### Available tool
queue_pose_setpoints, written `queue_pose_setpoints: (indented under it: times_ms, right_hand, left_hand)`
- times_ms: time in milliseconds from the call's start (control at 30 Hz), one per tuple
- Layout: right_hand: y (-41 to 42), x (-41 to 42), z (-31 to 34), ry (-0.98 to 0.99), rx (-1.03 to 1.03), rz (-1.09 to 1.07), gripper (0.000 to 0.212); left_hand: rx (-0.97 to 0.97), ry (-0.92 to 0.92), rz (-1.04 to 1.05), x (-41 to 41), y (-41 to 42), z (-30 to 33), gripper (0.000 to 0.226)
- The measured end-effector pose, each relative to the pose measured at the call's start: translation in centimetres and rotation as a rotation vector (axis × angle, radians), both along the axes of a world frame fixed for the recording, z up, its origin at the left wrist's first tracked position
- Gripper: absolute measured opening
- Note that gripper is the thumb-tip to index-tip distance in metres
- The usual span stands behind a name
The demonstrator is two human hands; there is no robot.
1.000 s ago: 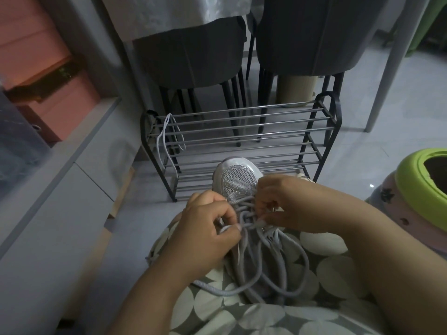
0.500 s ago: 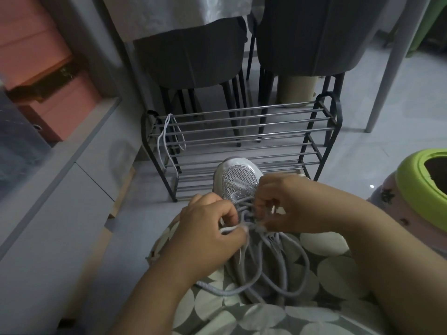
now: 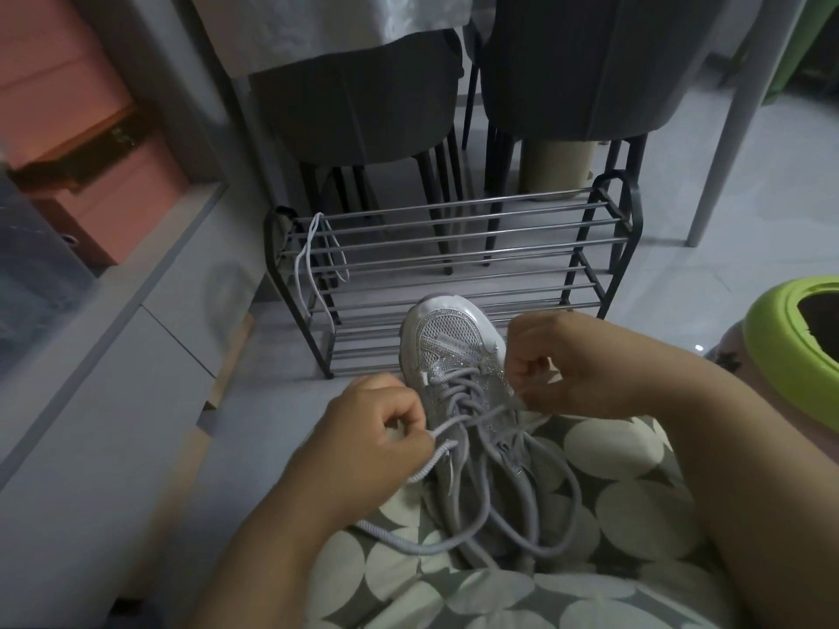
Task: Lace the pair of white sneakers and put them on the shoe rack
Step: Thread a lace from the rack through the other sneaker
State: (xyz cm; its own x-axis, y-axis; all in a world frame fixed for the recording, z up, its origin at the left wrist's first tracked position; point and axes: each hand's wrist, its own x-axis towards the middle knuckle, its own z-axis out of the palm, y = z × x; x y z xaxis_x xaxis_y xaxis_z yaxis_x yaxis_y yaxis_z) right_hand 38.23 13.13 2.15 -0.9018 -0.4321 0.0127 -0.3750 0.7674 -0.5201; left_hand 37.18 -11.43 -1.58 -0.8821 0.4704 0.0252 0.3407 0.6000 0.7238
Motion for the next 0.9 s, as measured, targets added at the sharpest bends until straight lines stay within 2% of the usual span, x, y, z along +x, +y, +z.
queue_pose_setpoints:
  times_ms: [67,133,267,533,633,767,900]
  right_hand:
    - [-0.5,0.0,-0.1,-0.015,0.016,0.008,0.009]
    - [-1.0,0.0,-0.2,-0.007,0.030,0.016,0.011]
    - [-2.0,-0.1,-0.6,0.029,0.051,0.093,0.007]
    - [-0.6,-0.1,-0.8,0.006,0.006,0.027,0.009]
    - [-1.1,0.1,-0.5,-0.007,0.010,0.032,0.015]
    - [-2.5,0.8,0.0,-0.099,0.093,0.048,0.041]
    - [-3.2,1.3,-0.2,-0.096,0.146,0.033,0.036]
  left_hand:
    - [-0.046,0.054,0.015,-0.1,0.4,0.0,0.020]
    - [-0.063,0.116,0.013,-0.3,0.9,0.0,0.026]
    - [-0.086,0.182,-0.046,-0.4,1.7,-0.4,0.019]
    - [0.008,0.089,-0.041,-0.1,0.5,-0.3,0.015]
    - [-0.019,0.055,-0.027,0.3,1.1,-0.1,0.025]
    - [-0.128,0.035,-0.018,0.9,1.6,0.4,0.037]
    - [-0.157,0.013,0.019,1.0,1.4,0.3,0.031]
